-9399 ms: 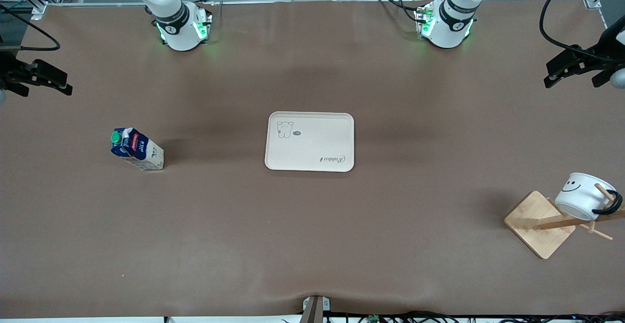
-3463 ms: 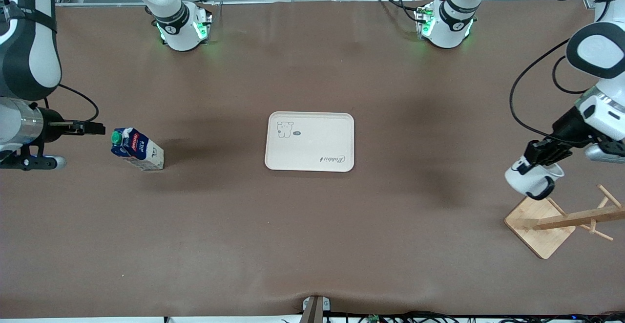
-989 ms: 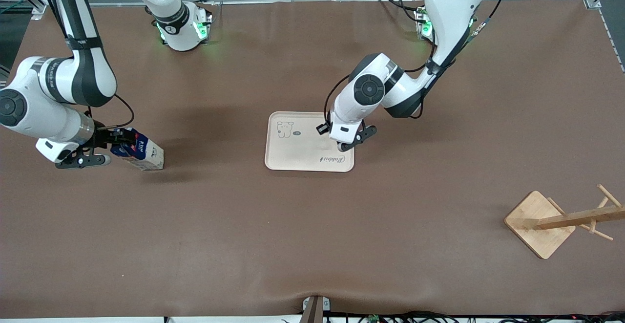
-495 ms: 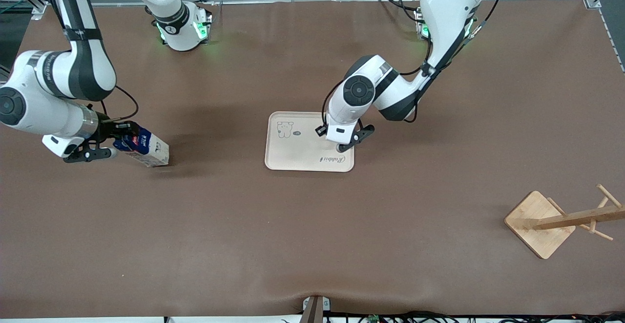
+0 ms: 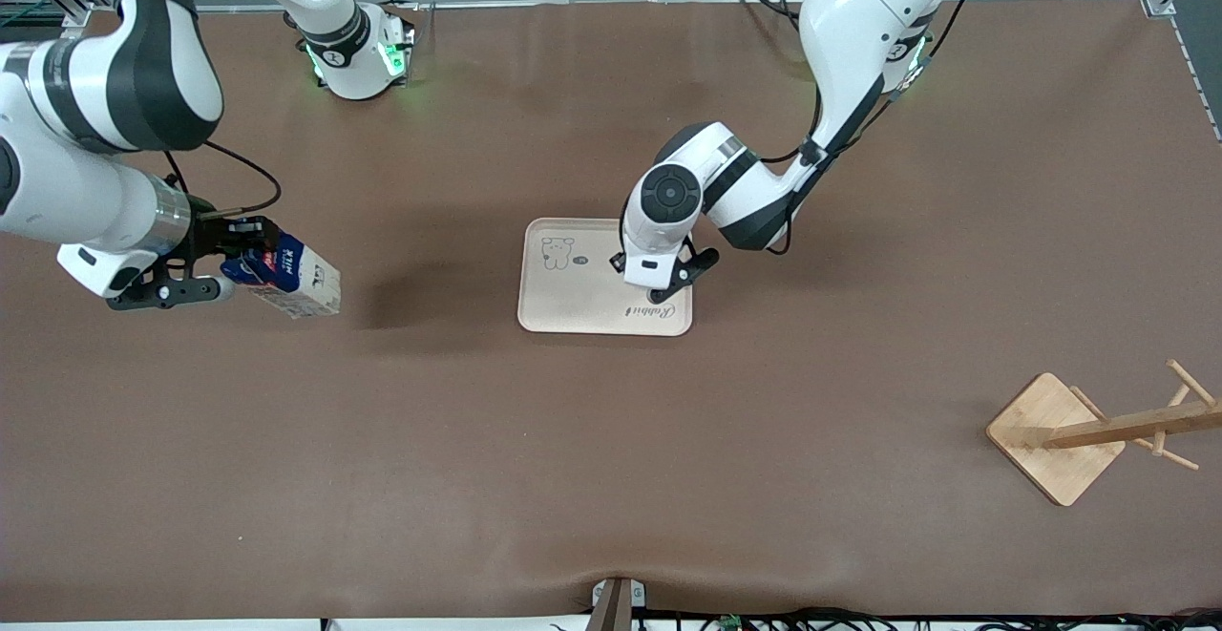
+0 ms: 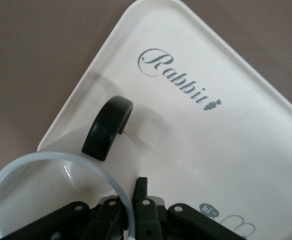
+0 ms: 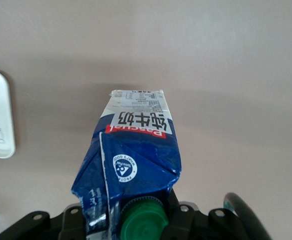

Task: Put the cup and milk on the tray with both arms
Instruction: 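Lower the mug onto the tray while the right gripper lifts the carton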

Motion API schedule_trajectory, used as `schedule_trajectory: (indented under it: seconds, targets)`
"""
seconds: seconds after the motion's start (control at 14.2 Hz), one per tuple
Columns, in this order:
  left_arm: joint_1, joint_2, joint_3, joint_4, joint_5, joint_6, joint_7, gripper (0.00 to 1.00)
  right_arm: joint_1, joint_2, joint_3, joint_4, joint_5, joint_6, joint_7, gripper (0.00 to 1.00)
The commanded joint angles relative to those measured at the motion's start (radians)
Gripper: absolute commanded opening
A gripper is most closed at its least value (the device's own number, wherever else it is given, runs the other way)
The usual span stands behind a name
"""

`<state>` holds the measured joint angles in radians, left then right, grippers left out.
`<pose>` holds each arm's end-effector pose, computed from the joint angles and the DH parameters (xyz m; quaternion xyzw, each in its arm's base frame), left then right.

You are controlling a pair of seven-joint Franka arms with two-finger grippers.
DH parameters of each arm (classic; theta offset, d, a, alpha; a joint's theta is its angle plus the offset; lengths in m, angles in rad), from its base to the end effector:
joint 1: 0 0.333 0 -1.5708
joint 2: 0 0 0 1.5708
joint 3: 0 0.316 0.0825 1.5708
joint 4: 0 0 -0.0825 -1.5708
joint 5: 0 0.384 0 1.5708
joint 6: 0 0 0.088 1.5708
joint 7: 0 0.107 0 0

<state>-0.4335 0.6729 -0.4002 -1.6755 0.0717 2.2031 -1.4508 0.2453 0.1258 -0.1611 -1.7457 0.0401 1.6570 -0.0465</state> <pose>0.4723 -0.4750 0.2286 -0.9439 -0.3126 0.1067 0.0015 0.5730 0.0560 0.4788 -0.9924 -0.0607 0.1063 0.0076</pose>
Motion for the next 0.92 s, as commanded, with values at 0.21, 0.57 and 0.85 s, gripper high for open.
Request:
schedule_trajectory:
  seconds: [0.21,0.57,0.85]
  targets:
    - [-0.044,0.031,0.035,0.054,0.026,-0.046,-0.046,0.0,0.037,0.009,-0.006,0.104,0.015,-0.026,0.037,0.0]
    - [-0.044,0.048,0.041,0.079,0.042,-0.046,-0.046,0.0,0.031,0.043,-0.006,0.207,0.087,-0.046,0.082,0.0]
    - [-0.044,0.043,0.043,0.092,0.043,-0.046,-0.046,0.75,0.046,0.06,-0.009,0.213,0.244,-0.054,0.091,0.0]
